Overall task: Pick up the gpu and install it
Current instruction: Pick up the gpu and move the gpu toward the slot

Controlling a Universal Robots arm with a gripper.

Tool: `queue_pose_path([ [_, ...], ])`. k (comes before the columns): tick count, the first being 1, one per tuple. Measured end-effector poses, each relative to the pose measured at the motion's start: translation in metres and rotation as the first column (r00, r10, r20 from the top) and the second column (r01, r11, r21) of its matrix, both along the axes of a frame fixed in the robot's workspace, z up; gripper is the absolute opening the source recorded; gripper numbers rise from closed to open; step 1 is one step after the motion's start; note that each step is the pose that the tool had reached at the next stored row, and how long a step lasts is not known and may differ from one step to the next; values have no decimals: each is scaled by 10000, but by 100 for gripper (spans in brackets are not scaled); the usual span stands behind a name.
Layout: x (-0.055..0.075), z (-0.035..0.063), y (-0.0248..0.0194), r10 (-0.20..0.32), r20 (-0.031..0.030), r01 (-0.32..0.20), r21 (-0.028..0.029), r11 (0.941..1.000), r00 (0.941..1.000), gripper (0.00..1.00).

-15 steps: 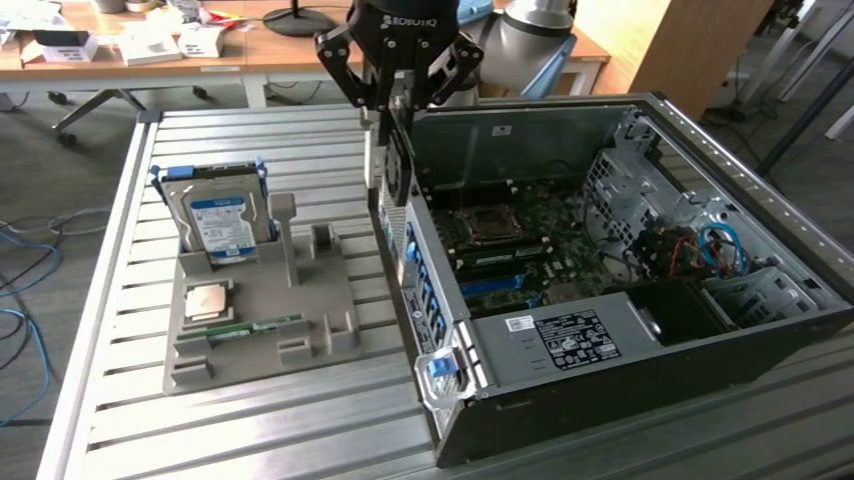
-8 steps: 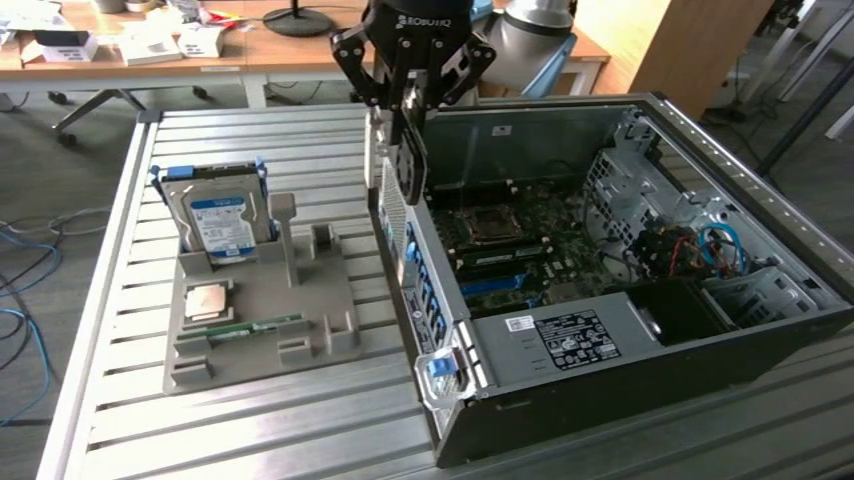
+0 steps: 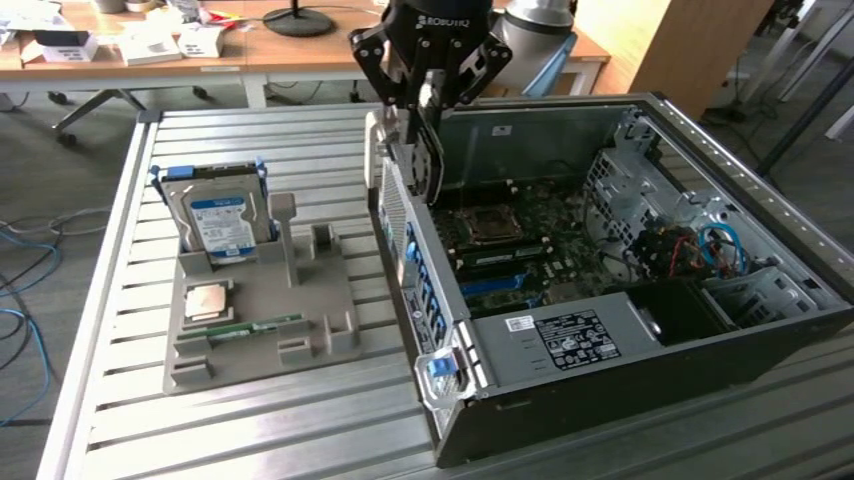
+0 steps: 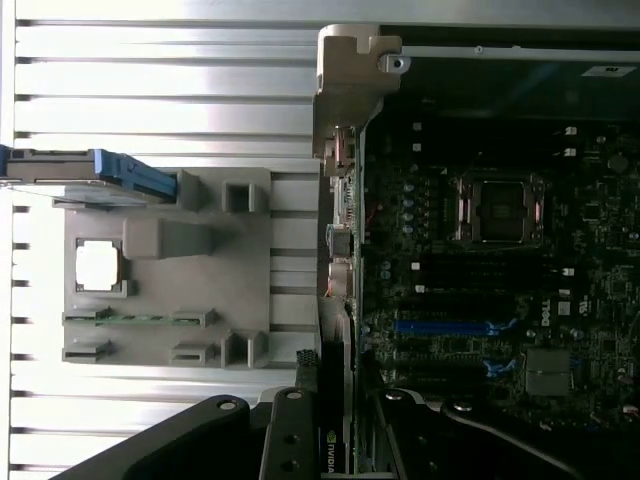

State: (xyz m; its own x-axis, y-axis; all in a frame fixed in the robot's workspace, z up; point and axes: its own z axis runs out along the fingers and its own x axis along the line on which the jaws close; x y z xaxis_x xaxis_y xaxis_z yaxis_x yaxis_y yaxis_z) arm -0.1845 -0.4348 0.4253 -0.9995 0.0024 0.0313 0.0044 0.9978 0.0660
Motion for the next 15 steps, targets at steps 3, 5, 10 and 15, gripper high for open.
queue_pose_path([
  [3, 66, 0, 0, -1, 0, 1, 1, 10000, 10000, 26],
  [5, 113, 0, 0, -1, 0, 1, 2, 10000, 10000, 26],
  [10, 242, 0, 0, -1, 0, 1, 4, 10000, 10000, 26],
  [15, 409, 0, 0, -1, 0, 1, 4, 10000, 10000, 26],
])
